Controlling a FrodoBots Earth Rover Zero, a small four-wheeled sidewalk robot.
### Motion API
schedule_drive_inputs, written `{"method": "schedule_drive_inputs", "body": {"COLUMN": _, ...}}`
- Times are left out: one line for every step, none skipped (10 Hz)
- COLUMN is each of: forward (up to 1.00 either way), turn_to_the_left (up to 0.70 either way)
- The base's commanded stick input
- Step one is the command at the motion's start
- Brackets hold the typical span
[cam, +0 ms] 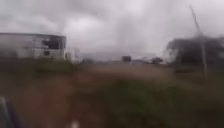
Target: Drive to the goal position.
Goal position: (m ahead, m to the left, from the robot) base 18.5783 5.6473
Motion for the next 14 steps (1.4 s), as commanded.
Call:
{"method": "schedule_drive_inputs", "body": {"forward": 0.70, "turn_to_the_left": 0.00}}
{"method": "schedule_drive_inputs", "body": {"forward": 0.70, "turn_to_the_left": 0.00}}
{"method": "schedule_drive_inputs", "body": {"forward": 0.70, "turn_to_the_left": 0.00}}
{"method": "schedule_drive_inputs", "body": {"forward": 0.70, "turn_to_the_left": 0.00}}
{"method": "schedule_drive_inputs", "body": {"forward": 0.70, "turn_to_the_left": 0.00}}
{"method": "schedule_drive_inputs", "body": {"forward": 0.70, "turn_to_the_left": 0.00}}
{"method": "schedule_drive_inputs", "body": {"forward": 0.70, "turn_to_the_left": 0.00}}
{"method": "schedule_drive_inputs", "body": {"forward": 0.70, "turn_to_the_left": 0.00}}
{"method": "schedule_drive_inputs", "body": {"forward": 0.70, "turn_to_the_left": 0.00}}
{"method": "schedule_drive_inputs", "body": {"forward": 0.70, "turn_to_the_left": 0.00}}
{"method": "schedule_drive_inputs", "body": {"forward": 0.70, "turn_to_the_left": 0.00}}
{"method": "schedule_drive_inputs", "body": {"forward": 0.70, "turn_to_the_left": 0.00}}
{"method": "schedule_drive_inputs", "body": {"forward": 0.70, "turn_to_the_left": 0.00}}
{"method": "schedule_drive_inputs", "body": {"forward": 0.70, "turn_to_the_left": 0.00}}
